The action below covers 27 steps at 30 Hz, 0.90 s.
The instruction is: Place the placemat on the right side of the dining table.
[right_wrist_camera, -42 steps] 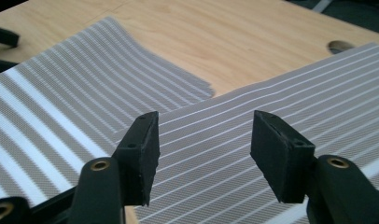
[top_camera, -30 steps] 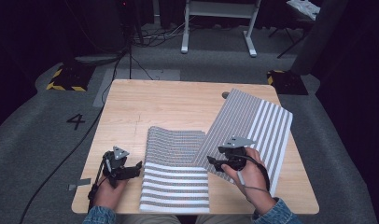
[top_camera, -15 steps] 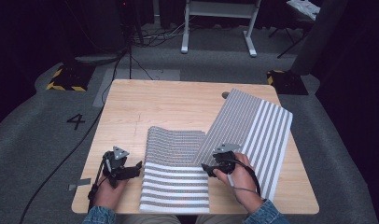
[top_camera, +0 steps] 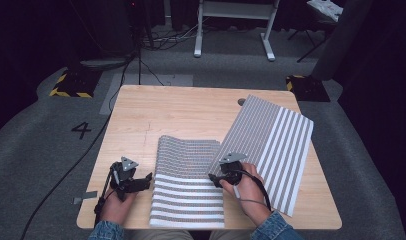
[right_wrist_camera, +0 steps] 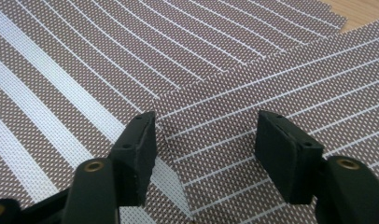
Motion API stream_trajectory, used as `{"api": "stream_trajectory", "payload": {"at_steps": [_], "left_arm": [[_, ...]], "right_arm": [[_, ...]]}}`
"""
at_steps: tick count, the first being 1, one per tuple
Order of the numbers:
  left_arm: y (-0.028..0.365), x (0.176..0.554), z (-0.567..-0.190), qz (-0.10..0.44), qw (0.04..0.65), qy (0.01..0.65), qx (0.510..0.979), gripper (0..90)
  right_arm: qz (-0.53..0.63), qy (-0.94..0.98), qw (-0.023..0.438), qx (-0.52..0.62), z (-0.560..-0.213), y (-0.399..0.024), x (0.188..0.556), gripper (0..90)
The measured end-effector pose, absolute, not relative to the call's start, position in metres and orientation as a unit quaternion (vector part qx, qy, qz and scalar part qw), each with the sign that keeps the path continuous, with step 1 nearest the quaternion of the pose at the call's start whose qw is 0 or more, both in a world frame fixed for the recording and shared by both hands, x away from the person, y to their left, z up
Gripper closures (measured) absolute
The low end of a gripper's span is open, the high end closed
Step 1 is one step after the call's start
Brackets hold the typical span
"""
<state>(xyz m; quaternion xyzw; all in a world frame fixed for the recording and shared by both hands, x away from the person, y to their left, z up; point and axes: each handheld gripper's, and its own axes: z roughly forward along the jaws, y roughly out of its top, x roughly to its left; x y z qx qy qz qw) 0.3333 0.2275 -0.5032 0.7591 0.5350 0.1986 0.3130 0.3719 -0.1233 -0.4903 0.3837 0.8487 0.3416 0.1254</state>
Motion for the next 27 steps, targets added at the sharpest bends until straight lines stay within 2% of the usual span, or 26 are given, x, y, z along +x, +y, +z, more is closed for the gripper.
{"api": "stream_trajectory", "payload": {"at_steps": [1, 2, 4, 12, 14, 16, 27], "left_arm": [[0.227, 0.333, -0.503, 0.199, 0.313, 0.535, 0.759, 15.6], [0.227, 0.333, -0.503, 0.199, 0.313, 0.535, 0.759, 15.6], [0.227, 0.333, -0.503, 0.199, 0.313, 0.535, 0.759, 15.6], [0.228, 0.333, -0.503, 0.198, 0.313, 0.535, 0.759, 15.6], [0.227, 0.333, -0.503, 0.199, 0.313, 0.535, 0.759, 15.6], [0.227, 0.333, -0.503, 0.199, 0.313, 0.535, 0.759, 15.6], [0.227, 0.334, -0.503, 0.198, 0.313, 0.535, 0.759, 15.6]], "right_arm": [[0.342, 0.849, 0.125, 0.384, -0.49, -0.123, 0.372, 43.6], [0.342, 0.848, 0.12, 0.387, -0.489, -0.126, 0.375, 49.9], [0.344, 0.846, 0.116, 0.391, -0.489, -0.13, 0.377, 56.3], [0.345, 0.845, 0.106, 0.393, -0.488, -0.137, 0.384, 70.1], [0.343, 0.847, 0.105, 0.392, -0.486, -0.14, 0.385, 78.3], [0.349, 0.843, 0.091, 0.4, -0.483, -0.144, 0.386, 82.0], [0.352, 0.848, 0.1, 0.384, -0.452, -0.167, 0.376, 83.1]]}}
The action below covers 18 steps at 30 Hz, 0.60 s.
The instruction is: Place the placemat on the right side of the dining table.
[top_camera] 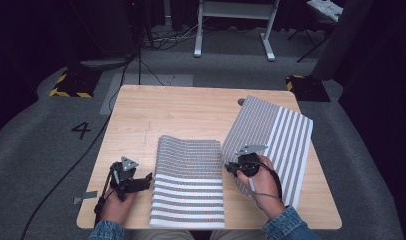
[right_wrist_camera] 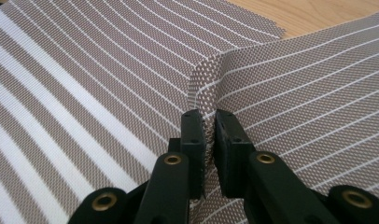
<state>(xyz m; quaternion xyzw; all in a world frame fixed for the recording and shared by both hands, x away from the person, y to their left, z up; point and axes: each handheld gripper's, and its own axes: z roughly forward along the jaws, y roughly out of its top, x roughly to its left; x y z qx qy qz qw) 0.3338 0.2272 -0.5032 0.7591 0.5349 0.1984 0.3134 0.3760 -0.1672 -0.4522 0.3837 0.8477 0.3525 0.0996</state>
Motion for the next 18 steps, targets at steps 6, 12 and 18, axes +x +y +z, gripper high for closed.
{"api": "stream_trajectory", "payload": {"at_steps": [6, 12, 18], "left_arm": [[0.227, 0.335, -0.503, 0.195, 0.316, 0.533, 0.761, 15.5], [0.227, 0.335, -0.503, 0.196, 0.315, 0.533, 0.76, 15.5], [0.227, 0.335, -0.503, 0.196, 0.315, 0.533, 0.76, 15.6]], "right_arm": [[0.349, 0.851, 0.085, 0.382, -0.446, -0.189, 0.362, 83.0], [0.339, 0.856, 0.066, 0.385, -0.447, -0.212, 0.349, 82.5], [0.339, 0.855, 0.058, 0.388, -0.448, -0.233, 0.336, 81.5]]}}
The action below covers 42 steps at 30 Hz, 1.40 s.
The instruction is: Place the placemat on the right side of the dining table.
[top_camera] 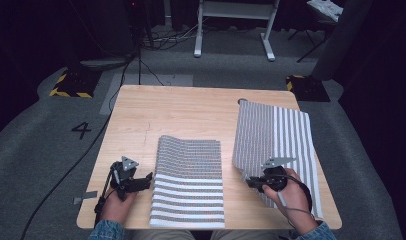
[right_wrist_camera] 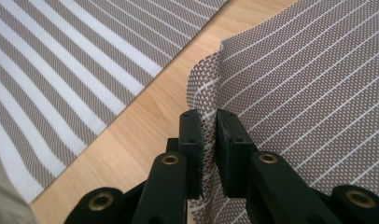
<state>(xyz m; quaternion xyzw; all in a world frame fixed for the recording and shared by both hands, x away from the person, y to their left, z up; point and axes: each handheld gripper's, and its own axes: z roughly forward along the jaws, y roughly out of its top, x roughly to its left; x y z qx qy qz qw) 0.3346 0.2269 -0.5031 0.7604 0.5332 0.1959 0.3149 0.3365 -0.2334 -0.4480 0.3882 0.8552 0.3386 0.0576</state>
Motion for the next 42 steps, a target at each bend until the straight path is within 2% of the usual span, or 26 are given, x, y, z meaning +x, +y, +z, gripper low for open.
{"api": "stream_trajectory", "payload": {"at_steps": [28, 31, 33, 36, 37, 38, 39, 40, 42], "left_arm": [[0.227, 0.335, -0.503, 0.196, 0.316, 0.533, 0.76, 15.5], [0.227, 0.335, -0.503, 0.196, 0.316, 0.533, 0.76, 15.5], [0.227, 0.335, -0.503, 0.196, 0.315, 0.534, 0.76, 15.5], [0.227, 0.335, -0.503, 0.197, 0.315, 0.534, 0.76, 15.6], [0.227, 0.335, -0.503, 0.197, 0.315, 0.534, 0.76, 15.5], [0.227, 0.335, -0.503, 0.197, 0.315, 0.534, 0.76, 15.5], [0.227, 0.335, -0.503, 0.198, 0.314, 0.534, 0.76, 15.5], [0.227, 0.335, -0.503, 0.196, 0.315, 0.534, 0.76, 15.5], [0.227, 0.335, -0.503, 0.197, 0.315, 0.534, 0.76, 15.6]], "right_arm": [[0.329, 0.884, 0.016, 0.331, -0.468, -0.261, 0.291, 77.7], [0.361, 0.868, -0.006, 0.341, -0.466, -0.261, 0.288, 57.1], [0.384, 0.858, 0.015, 0.341, -0.462, -0.262, 0.288, 47.0], [0.409, 0.822, 0.067, 0.391, -0.456, -0.273, 0.294, 40.1], [0.409, 0.822, 0.067, 0.391, -0.456, -0.273, 0.294, 40.1], [0.401, 0.812, 0.093, 0.413, -0.456, -0.278, 0.299, 38.1], [0.367, 0.804, 0.154, 0.442, -0.461, -0.288, 0.308, 36.2], [0.349, 0.803, 0.177, 0.449, -0.464, -0.292, 0.312, 34.3], [0.332, 0.798, 0.189, 0.466, -0.472, -0.297, 0.317, 33.7]]}}
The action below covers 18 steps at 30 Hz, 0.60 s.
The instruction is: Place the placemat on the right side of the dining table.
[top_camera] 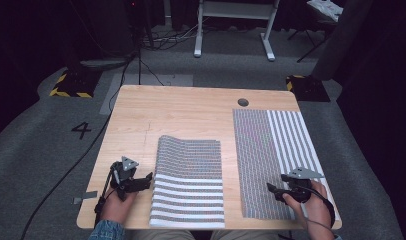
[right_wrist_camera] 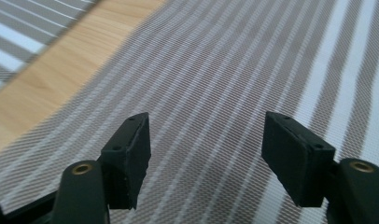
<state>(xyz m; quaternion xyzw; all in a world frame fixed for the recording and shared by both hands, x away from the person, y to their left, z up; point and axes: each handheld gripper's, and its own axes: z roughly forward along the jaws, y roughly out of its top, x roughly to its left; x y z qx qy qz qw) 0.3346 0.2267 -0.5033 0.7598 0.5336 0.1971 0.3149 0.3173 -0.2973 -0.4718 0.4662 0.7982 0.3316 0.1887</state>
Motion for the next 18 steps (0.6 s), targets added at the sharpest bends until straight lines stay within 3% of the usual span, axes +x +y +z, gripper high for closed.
{"api": "stream_trajectory", "payload": {"at_steps": [7, 18], "left_arm": [[0.227, 0.335, -0.503, 0.197, 0.315, 0.534, 0.76, 15.6], [0.226, 0.334, -0.503, 0.2, 0.313, 0.537, 0.758, 15.6]], "right_arm": [[0.315, 0.797, 0.189, 0.479, -0.493, -0.3, 0.325, 32.0], [0.33, 0.798, 0.195, 0.465, -0.496, -0.305, 0.334, 30.5]]}}
